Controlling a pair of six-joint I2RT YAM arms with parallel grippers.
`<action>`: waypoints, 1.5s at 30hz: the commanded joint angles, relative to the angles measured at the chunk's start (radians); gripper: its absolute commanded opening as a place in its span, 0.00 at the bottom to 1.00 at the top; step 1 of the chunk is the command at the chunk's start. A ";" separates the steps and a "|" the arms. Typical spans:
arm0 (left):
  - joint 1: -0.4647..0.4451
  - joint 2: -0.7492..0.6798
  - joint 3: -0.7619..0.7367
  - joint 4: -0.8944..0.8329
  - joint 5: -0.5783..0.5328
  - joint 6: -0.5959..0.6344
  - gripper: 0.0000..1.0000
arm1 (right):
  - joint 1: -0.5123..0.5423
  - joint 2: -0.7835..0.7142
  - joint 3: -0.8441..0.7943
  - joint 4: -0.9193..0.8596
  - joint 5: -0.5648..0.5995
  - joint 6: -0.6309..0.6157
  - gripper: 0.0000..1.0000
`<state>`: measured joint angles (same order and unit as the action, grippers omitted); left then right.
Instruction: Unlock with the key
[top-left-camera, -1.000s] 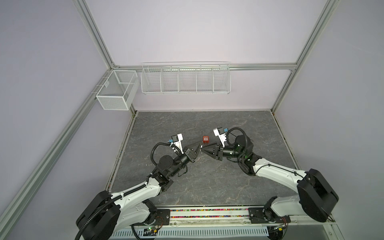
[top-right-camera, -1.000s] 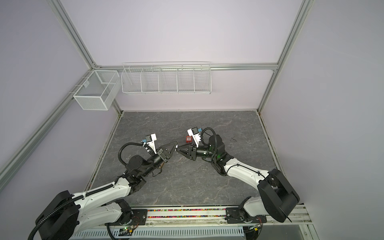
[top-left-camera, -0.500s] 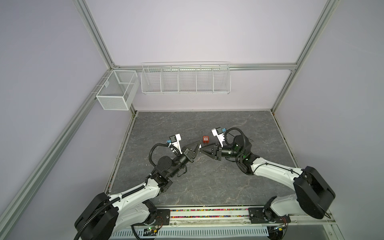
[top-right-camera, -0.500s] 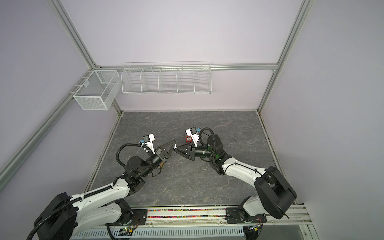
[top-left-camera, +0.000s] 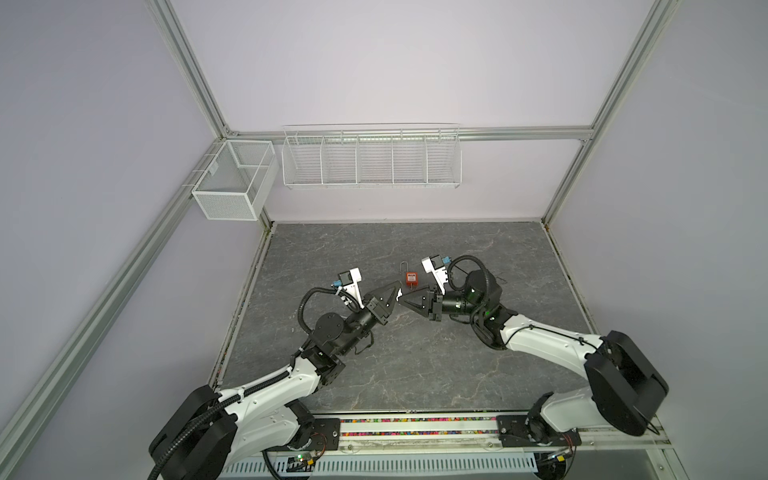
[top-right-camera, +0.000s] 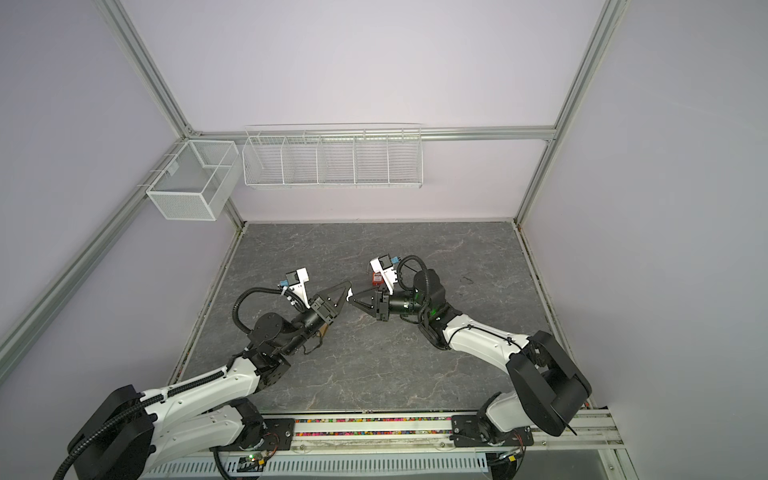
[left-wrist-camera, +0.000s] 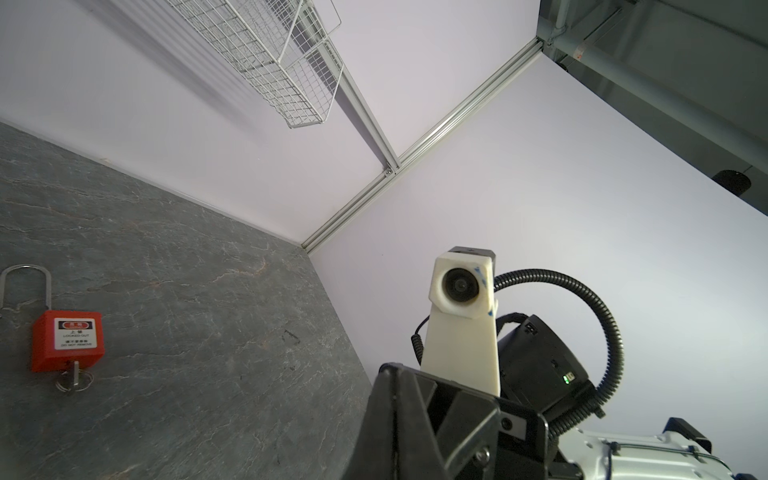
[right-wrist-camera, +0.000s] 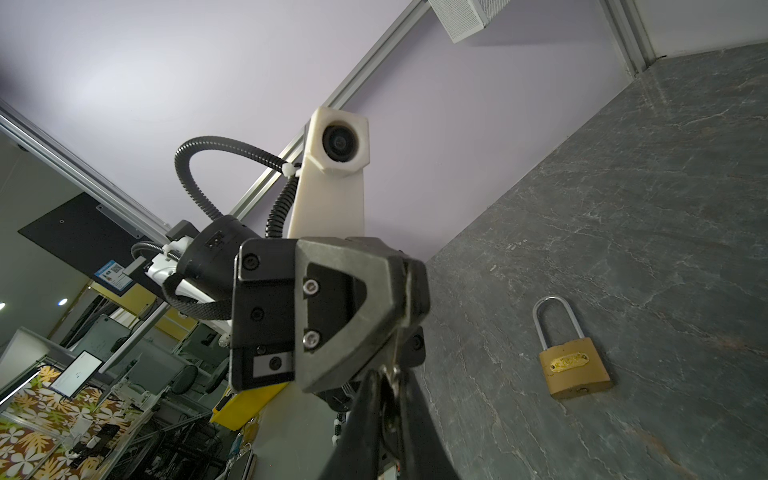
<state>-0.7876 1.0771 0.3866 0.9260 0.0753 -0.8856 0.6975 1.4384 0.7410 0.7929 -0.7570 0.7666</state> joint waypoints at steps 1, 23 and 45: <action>-0.002 -0.021 -0.021 0.016 -0.022 0.000 0.00 | 0.005 -0.001 0.021 0.026 -0.013 0.007 0.07; -0.002 -0.103 -0.052 -0.093 -0.046 0.015 0.00 | -0.034 -0.038 0.027 -0.032 -0.004 0.007 0.07; 0.097 -0.014 0.479 -1.745 -0.518 -0.337 1.00 | -0.005 -0.126 0.079 -0.880 0.566 -0.626 0.07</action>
<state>-0.6941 0.9844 0.8230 -0.4294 -0.4179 -1.0393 0.6712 1.3464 0.8291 0.0147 -0.3626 0.2810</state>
